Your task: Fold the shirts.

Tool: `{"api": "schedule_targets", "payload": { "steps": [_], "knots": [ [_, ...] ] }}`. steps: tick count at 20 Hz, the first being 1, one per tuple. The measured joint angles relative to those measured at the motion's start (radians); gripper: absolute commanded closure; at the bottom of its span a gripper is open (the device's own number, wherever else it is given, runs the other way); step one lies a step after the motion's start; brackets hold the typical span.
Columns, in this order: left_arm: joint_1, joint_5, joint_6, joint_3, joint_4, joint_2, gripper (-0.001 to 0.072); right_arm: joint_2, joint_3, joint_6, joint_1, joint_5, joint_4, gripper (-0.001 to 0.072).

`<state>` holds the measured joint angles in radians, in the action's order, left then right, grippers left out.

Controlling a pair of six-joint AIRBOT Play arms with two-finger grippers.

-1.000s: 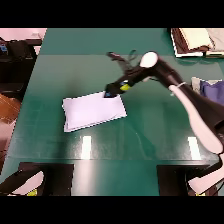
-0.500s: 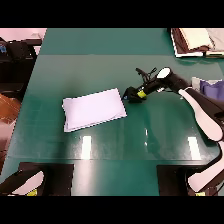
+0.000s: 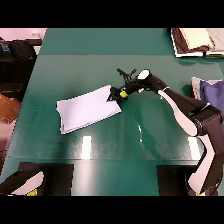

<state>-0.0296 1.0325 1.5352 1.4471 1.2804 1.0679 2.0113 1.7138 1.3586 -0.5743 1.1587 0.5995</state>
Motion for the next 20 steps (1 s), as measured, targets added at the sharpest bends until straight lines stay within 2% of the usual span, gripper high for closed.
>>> {"api": "schedule_targets", "payload": {
  "steps": [5,11,16,20],
  "knots": [
    [0.129,0.0,-0.001,0.0,-0.017,0.0,0.0683,-0.112,0.082,0.049,0.161,-0.015,0.142,0.07],
    [0.217,-0.007,0.0,0.0,-0.027,0.0,0.0683,-0.309,0.101,0.123,0.521,0.011,0.355,0.07],
    [0.232,-0.01,0.001,0.0,-0.034,0.0,0.0683,-0.4,0.103,0.14,0.815,0.032,0.405,0.07],
    [0.234,-0.011,0.005,0.0,-0.039,0.0,0.0683,-0.418,0.105,0.143,0.962,0.045,0.407,0.07]
  ]
}}
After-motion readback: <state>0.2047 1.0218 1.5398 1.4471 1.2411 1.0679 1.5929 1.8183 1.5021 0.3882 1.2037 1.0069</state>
